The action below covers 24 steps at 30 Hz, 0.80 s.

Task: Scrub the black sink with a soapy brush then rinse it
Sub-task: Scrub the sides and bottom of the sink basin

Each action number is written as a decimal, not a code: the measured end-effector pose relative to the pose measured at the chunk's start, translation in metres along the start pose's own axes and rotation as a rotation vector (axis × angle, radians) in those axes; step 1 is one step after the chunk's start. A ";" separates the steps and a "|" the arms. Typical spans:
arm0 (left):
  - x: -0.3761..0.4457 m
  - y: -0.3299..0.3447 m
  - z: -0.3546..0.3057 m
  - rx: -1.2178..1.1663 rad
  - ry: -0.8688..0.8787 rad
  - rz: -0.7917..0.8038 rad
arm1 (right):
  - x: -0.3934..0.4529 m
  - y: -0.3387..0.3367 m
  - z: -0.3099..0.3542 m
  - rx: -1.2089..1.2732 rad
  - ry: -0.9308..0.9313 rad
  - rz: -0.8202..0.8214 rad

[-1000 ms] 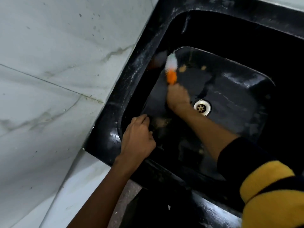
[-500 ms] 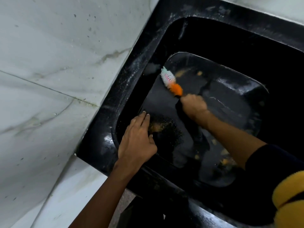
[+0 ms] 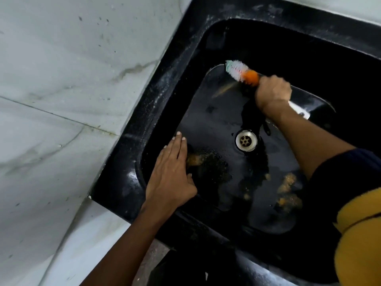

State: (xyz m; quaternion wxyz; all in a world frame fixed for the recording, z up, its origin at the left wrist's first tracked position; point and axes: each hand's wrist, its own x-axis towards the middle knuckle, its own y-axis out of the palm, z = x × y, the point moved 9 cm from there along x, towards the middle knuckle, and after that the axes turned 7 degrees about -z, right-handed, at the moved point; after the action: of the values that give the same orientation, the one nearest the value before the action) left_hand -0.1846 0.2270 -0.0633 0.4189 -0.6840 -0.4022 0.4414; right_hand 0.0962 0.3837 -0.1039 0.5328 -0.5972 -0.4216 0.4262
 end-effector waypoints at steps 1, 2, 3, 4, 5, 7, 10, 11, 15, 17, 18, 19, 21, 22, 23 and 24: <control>0.000 0.001 0.000 0.000 0.001 0.005 | 0.005 -0.002 0.001 -0.004 0.005 -0.026; 0.000 0.001 0.000 0.000 0.001 0.007 | 0.004 -0.005 0.010 -0.006 -0.033 -0.046; 0.000 0.001 0.000 0.004 0.002 0.010 | -0.002 -0.005 0.022 -0.015 -0.099 -0.036; 0.001 0.001 -0.001 0.010 0.007 0.013 | -0.008 -0.003 0.031 -0.025 -0.167 -0.004; 0.001 0.002 -0.002 0.013 0.013 0.020 | -0.014 0.000 0.034 -0.030 -0.219 0.022; 0.001 0.003 -0.001 0.014 0.013 0.022 | -0.012 -0.001 0.020 -0.053 -0.203 0.033; 0.001 0.003 -0.002 0.015 0.022 0.023 | 0.004 -0.012 -0.035 -0.124 -0.024 0.037; 0.001 0.003 -0.001 0.011 0.022 0.019 | 0.003 -0.012 -0.055 -0.159 0.014 0.042; 0.000 0.001 -0.003 -0.010 0.016 0.009 | -0.027 -0.007 -0.099 -0.202 0.102 0.071; 0.001 0.001 -0.003 -0.011 0.018 0.002 | -0.024 -0.003 -0.082 -0.157 0.087 0.058; 0.001 0.001 -0.003 -0.006 0.019 0.004 | -0.017 -0.002 -0.064 -0.146 0.046 0.052; 0.001 0.002 -0.002 -0.001 0.019 0.005 | -0.009 -0.002 -0.042 -0.131 -0.003 0.043; 0.001 0.003 -0.001 0.004 0.017 0.003 | 0.006 -0.003 -0.003 -0.070 -0.065 0.034; 0.001 0.003 -0.001 -0.002 0.016 0.000 | 0.013 -0.002 0.007 -0.042 -0.062 0.038; 0.001 0.003 -0.001 -0.005 0.016 -0.003 | 0.018 -0.001 0.011 -0.023 -0.046 0.047; 0.001 0.002 0.000 -0.006 0.021 -0.006 | 0.019 -0.001 0.009 -0.020 -0.034 0.061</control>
State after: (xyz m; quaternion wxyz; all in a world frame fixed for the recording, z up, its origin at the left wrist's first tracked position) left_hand -0.1835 0.2272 -0.0655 0.4223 -0.6889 -0.4011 0.4315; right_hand 0.0931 0.4047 -0.1043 0.5064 -0.6077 -0.4165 0.4480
